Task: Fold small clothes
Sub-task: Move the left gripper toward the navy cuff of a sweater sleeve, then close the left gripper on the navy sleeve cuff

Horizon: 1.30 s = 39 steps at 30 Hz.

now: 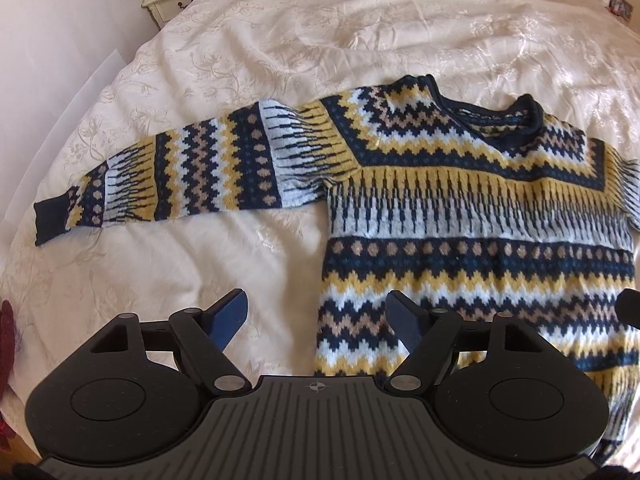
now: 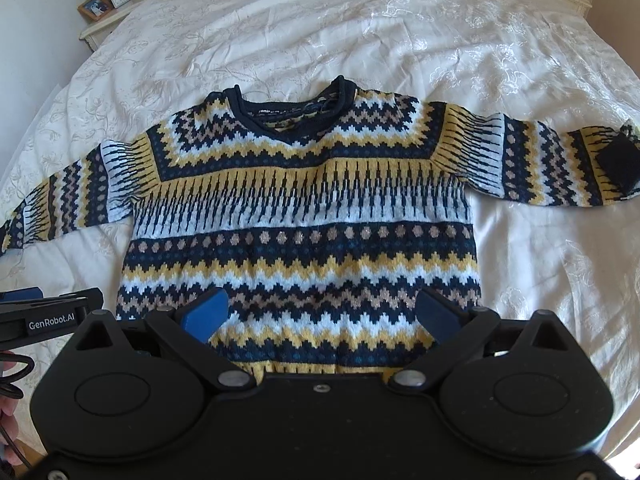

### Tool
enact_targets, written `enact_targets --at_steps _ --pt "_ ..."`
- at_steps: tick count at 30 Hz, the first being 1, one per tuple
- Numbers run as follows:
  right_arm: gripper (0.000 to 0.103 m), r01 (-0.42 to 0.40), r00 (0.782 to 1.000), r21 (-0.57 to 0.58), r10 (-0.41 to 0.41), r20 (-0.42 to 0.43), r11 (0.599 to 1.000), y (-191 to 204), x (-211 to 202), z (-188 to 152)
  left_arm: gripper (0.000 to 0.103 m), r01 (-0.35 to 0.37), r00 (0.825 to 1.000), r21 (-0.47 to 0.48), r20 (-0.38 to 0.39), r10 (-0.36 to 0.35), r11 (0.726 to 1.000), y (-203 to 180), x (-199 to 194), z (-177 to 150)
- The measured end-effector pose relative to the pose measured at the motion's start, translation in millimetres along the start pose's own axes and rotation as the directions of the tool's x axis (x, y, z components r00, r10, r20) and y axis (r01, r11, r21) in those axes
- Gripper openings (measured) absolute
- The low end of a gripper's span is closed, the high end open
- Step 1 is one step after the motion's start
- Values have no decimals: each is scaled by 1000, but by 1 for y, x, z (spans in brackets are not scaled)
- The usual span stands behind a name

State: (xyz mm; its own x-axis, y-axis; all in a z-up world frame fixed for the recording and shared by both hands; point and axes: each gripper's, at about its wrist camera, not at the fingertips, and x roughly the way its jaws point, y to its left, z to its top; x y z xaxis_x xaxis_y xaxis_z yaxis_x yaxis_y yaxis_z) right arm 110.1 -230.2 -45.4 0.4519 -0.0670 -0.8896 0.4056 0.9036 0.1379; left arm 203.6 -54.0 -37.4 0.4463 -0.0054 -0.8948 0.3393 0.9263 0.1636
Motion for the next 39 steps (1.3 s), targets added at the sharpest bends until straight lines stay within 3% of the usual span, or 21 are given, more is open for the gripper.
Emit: enact_targets --at_steps 4,7,10,13,18,27,34,39 --pt "100 22 999 -47 -20 40 999 13 7 8 75 -13 998 -4 56 13 1000 18 15 10" --pt "100 54 996 -99 -47 70 994 25 13 12 75 42 998 -32 38 -40 999 35 29 17" --pt "100 46 997 -140 -36 74 989 33 19 18 75 27 1000 -59 -2 -27 998 46 43 23" --pt "100 40 999 -129 -37 29 991 37 29 26 75 -29 999 -40 -46 27 999 51 54 30" --pt "100 26 999 -81 -30 -44 996 40 45 37 75 -51 996 -60 -78 46 997 63 67 39" --pt "100 47 995 -91 -54 -80 995 50 60 54 75 -40 993 -152 -113 23 988 91 87 44" --pt "100 38 996 -92 -45 -71 995 57 61 61 75 -94 993 -293 -96 69 951 161 105 35" --pt "99 6 999 -113 -12 -51 994 67 61 61 75 -145 989 -400 -69 129 905 225 109 29"
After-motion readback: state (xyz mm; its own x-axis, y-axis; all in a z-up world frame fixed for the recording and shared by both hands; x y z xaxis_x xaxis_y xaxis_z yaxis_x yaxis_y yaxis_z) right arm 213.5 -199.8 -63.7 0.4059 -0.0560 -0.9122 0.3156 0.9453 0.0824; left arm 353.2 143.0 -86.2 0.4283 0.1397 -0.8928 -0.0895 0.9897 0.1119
